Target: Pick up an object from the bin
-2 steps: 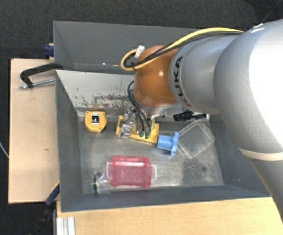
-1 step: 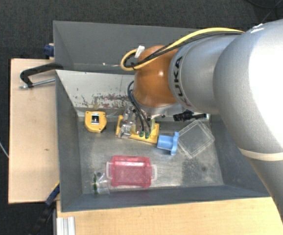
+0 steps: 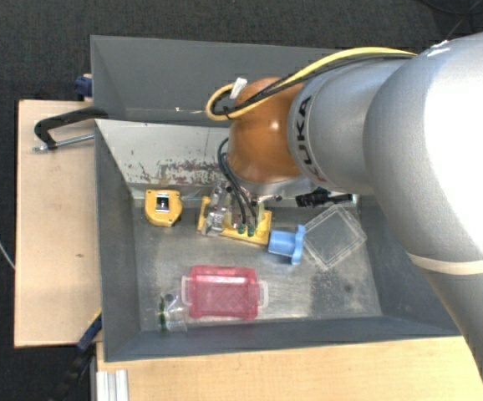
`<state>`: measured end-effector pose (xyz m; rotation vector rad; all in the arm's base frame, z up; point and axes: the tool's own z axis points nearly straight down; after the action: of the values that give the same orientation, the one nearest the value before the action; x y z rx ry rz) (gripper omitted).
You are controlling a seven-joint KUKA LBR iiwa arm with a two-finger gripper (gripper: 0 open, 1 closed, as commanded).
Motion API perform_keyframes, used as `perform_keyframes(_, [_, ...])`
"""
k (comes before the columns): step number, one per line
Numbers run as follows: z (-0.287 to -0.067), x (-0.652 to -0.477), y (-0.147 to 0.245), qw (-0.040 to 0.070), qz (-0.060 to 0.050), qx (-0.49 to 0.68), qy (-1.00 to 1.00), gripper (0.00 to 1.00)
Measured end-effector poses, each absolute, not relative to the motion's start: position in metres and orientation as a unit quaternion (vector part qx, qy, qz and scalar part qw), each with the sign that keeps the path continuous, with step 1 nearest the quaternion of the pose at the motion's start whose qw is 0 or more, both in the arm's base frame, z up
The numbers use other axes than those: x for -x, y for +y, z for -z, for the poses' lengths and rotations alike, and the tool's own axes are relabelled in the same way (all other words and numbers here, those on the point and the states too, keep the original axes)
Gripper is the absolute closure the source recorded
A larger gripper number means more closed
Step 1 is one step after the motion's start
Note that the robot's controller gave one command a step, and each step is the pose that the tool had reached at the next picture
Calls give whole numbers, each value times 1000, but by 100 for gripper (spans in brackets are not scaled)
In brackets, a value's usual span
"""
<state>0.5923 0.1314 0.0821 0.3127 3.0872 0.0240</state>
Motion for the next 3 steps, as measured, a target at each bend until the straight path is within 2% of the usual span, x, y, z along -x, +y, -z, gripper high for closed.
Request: perform_keyframes(3, [-82, -592, 131, 19, -8, -101, 995, 100])
